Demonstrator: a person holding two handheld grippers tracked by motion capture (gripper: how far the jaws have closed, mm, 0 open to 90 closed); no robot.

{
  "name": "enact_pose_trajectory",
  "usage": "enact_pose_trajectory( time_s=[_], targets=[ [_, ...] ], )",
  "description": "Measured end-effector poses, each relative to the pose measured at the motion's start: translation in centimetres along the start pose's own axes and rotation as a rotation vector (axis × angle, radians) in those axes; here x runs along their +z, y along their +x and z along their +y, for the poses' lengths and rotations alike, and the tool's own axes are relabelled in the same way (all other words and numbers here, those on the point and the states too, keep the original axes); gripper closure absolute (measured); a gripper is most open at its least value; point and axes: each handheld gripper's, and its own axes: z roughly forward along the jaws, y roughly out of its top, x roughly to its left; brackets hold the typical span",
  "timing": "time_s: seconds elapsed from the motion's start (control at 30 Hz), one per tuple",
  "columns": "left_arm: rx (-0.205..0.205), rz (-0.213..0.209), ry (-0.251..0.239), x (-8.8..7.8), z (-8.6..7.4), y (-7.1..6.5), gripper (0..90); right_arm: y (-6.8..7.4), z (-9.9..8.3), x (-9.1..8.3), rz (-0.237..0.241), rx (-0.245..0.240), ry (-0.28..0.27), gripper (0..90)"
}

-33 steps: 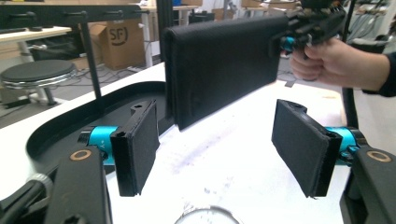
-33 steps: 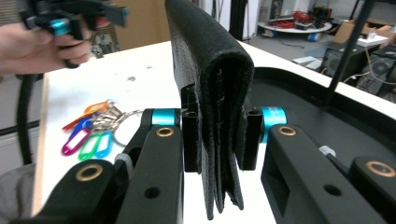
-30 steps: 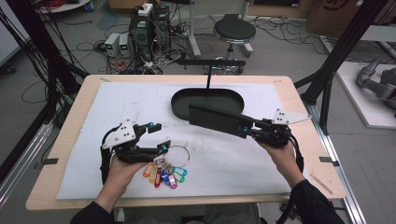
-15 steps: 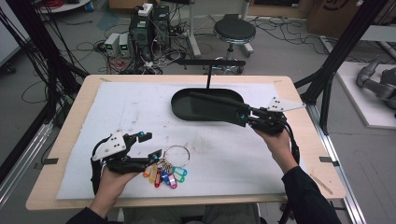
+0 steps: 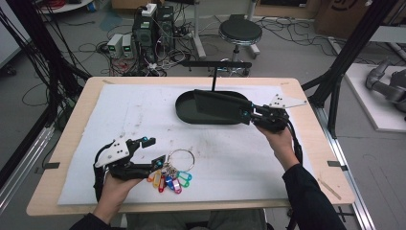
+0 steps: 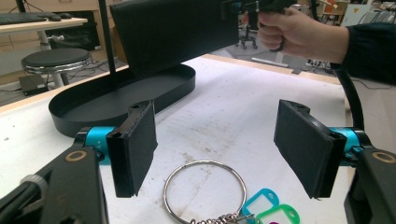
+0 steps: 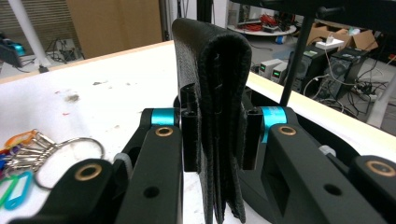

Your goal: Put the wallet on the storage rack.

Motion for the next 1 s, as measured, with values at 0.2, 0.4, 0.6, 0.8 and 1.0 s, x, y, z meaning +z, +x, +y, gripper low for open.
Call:
enact_pose_trajectory(
  time_s=[0.2, 0.4, 0.6, 0.8, 1.0],
  targets=[
    [0.007, 0.008, -0.003, -0.1, 0.0, 0.0, 29.8, -0.8, -0.4, 0.8, -0.022, 0.022, -0.004, 76.8],
    [0.004, 0.011, -0.006, -0.2, 0.0, 0.0, 29.8, -1.4, -0.3, 1.5, -0.039, 0.031, 0.006, 76.9],
    [0.007, 0.007, -0.008, -0.1, -0.1, 0.0, 29.8, -1.5, 0.6, 2.4, -0.041, 0.015, -0.003, 76.9],
    [0.004, 0.007, -0.010, -0.2, -0.1, 0.0, 29.8, -1.8, 0.7, 3.5, -0.045, 0.021, -0.001, 76.9],
    [0.006, 0.006, -0.008, -0.1, -0.2, 0.0, 29.8, -2.2, 0.7, 4.7, -0.054, 0.023, 0.011, 76.9]
  ],
)
